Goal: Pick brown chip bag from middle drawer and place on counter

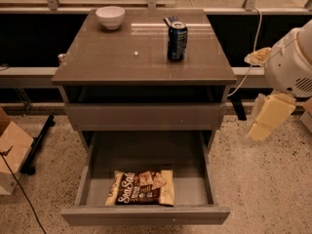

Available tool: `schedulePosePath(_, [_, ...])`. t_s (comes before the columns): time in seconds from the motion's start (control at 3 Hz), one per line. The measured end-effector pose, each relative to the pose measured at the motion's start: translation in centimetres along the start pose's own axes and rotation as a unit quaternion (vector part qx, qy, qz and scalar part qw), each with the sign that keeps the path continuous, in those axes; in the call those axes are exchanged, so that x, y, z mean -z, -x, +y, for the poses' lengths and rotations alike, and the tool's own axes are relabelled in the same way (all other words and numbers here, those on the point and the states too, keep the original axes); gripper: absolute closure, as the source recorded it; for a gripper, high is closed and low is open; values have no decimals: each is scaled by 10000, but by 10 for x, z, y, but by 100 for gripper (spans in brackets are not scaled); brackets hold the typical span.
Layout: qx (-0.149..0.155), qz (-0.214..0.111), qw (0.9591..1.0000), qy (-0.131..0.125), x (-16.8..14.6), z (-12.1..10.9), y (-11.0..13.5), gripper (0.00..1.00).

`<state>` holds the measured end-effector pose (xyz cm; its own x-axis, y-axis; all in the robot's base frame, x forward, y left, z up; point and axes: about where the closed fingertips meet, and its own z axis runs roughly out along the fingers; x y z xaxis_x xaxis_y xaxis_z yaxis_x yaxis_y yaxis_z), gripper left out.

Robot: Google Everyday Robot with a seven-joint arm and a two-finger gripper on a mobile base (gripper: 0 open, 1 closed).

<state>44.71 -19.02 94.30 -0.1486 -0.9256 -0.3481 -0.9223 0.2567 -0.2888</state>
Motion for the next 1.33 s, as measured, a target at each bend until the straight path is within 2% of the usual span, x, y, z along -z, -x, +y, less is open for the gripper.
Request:
schedulePosePath(0.33, [15,-71,10000,56,-2,2,2,0])
schedulePosePath(0.67, [30,-276,9992,284,-32,12,17,0])
schedulePosePath(1.0, [-26,-773,9954,567,-98,28,43,0])
schedulePosePath(1.33, [-88,-1230,9908,555,-140,30,65,0])
